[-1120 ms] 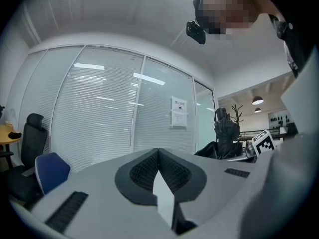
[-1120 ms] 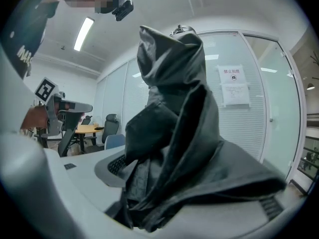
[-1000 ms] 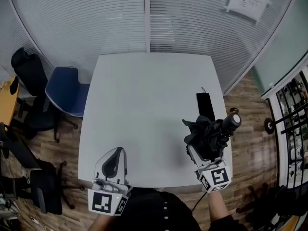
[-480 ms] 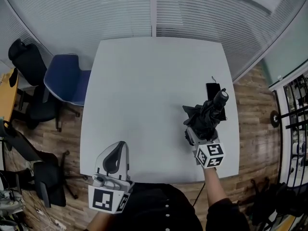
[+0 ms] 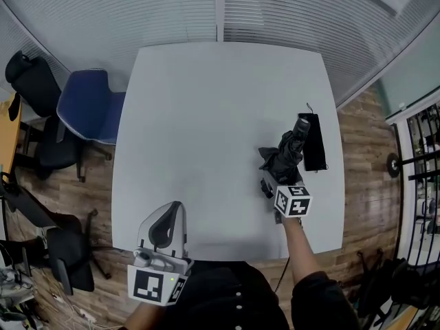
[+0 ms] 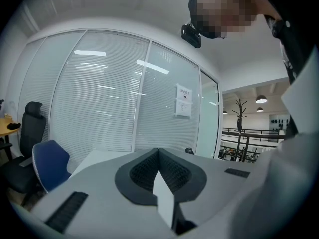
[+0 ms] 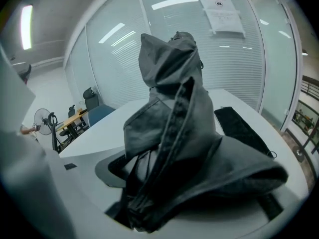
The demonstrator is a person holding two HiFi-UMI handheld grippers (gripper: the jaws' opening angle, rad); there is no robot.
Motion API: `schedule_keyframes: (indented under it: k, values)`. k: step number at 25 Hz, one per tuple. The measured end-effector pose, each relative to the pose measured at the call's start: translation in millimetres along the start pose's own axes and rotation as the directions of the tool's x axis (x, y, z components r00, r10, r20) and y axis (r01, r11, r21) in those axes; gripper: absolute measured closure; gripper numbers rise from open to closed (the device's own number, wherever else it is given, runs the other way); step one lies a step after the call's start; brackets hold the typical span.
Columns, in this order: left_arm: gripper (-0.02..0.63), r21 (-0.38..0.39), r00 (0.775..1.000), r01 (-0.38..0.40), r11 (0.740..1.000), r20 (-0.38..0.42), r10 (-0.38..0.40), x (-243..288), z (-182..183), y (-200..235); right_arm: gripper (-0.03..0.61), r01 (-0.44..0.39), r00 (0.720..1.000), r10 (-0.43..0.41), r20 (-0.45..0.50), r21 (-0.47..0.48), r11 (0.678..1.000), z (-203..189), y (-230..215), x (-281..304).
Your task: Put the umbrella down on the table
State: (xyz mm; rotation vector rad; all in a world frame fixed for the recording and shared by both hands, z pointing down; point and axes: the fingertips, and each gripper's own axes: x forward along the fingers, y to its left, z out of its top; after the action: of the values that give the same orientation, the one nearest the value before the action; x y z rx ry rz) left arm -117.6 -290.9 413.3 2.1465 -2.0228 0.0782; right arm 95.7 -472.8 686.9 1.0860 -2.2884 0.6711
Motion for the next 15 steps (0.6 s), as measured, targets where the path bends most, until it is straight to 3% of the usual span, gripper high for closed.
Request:
schedule_keyframes:
  k: [5,15]
  values:
    - [0.600,-0.007,1.000,-0.002,1.000,-0.011,0.002,3.6,-4.5,0.9,0.285,0.037,0.994,-0.035,-0.107,0.018,0.999,-20.8,-10.2,23.4]
    - [0.600,-0.024,1.000,-0.016,1.000,-0.024,0.015,6.1,-7.6,2.3,0.284,0.068,0.979,-0.053,-0.199,0.070,0.995,-22.2,-14.1,53.0]
